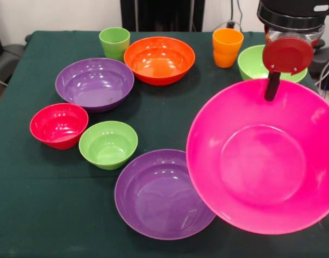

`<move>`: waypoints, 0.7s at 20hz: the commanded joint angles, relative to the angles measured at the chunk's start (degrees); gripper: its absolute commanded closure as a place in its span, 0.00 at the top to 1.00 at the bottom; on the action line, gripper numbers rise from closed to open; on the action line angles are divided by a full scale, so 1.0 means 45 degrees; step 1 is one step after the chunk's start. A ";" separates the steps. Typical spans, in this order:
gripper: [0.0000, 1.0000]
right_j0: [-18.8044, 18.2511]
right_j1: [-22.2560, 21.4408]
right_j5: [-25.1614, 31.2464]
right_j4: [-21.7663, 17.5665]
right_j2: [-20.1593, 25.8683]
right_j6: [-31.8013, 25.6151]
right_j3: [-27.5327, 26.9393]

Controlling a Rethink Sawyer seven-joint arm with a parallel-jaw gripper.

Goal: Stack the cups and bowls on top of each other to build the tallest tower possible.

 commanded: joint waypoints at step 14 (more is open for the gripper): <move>0.00 0.1130 0.1617 0.0073 -0.0906 -0.0646 0.2974 -0.0279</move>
